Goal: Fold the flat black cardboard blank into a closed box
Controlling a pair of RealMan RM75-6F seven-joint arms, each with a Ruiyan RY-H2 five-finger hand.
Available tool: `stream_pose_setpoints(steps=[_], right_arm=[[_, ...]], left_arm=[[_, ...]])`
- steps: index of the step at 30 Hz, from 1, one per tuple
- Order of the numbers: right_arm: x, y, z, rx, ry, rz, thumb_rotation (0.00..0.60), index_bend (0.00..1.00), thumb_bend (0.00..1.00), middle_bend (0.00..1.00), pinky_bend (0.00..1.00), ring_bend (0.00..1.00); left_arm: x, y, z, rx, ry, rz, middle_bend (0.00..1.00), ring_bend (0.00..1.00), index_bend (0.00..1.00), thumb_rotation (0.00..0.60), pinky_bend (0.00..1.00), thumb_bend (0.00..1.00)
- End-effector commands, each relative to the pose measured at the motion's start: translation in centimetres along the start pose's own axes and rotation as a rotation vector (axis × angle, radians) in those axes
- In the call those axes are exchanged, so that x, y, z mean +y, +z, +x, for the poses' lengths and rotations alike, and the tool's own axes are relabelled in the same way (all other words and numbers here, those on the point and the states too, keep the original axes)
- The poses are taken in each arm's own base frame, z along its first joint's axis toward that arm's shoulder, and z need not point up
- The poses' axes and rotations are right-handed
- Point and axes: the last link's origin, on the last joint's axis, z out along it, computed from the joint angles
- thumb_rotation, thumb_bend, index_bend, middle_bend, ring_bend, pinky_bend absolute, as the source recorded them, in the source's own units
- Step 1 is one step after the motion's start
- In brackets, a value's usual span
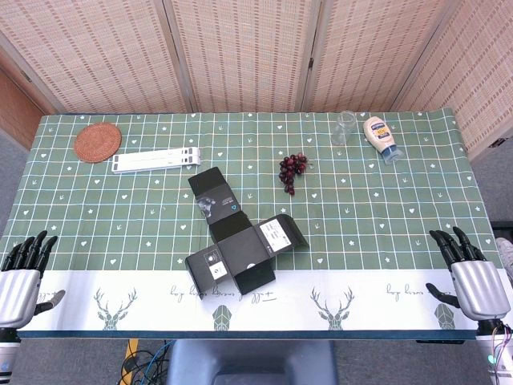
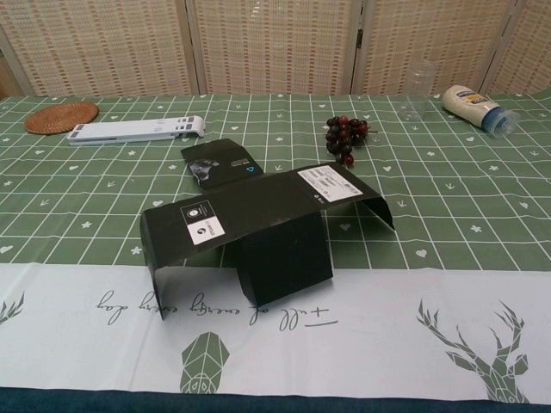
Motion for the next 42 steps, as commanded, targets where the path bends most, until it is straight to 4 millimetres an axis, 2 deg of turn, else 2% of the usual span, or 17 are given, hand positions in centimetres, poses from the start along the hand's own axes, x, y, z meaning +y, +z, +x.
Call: stream_pose_setpoints(steps=[1,12,19,23,27,31,36,42], right_arm=[[0.0,0.0,0.0,0.005,0.001,0.003,0.600,0.06,0.19,0.12,0.24,0.07],[-0.3,0.1,0.3,0.019,0.002,0.030,0.600,0.06,0.19,0.12,0.24,0.08],[-0.9,0.9,0.6,0.029,-0.017,0.069,0.600,0.06,0.19,0.13,0.26,0.15],[-1.9,2.2,0.8,0.040,-0.042,0.118,0.600,0.06,0.19,0.14,0.41,0.23],[-3.8,4.2,0.8,0.035,-0.075,0.197,0.600,0.06,0.20,0.16,0.69,0.43],[-6.3,6.4,0.2,0.010,-0.115,0.293,0.600,0.06,0.20,0.16,0.86,0.58],[-9.5,9.0,-0.6,-0.009,-0.133,0.391,0.600,0.06,0.20,0.16,0.96,0.69],[-13.5,11.8,-2.1,-0.033,-0.140,0.493,0.600,0.06,0.20,0.16,0.99,0.73]], left_arm=[[0.0,-0.1,-0.1,0.003,-0.001,0.000,0.00,0.02,0.00,0.600,0.10,0.14],[0.0,-0.4,0.0,0.017,-0.010,-0.003,0.00,0.02,0.00,0.600,0.10,0.14],[0.0,-0.6,0.1,0.027,-0.011,-0.004,0.00,0.02,0.00,0.600,0.10,0.14],[0.0,-0.6,0.0,0.028,-0.014,-0.003,0.00,0.02,0.00,0.600,0.10,0.14],[0.1,-0.7,0.0,0.030,-0.017,-0.008,0.00,0.02,0.00,0.600,0.10,0.14],[0.1,-0.8,-0.1,0.030,-0.019,-0.007,0.00,0.02,0.00,0.600,0.10,0.14],[-0.1,-1.1,0.0,0.028,-0.018,0.000,0.00,0.02,0.00,0.600,0.10,0.14],[-0.1,-1.4,0.0,0.029,-0.019,0.007,0.00,0.02,0.00,0.600,0.10,0.14]])
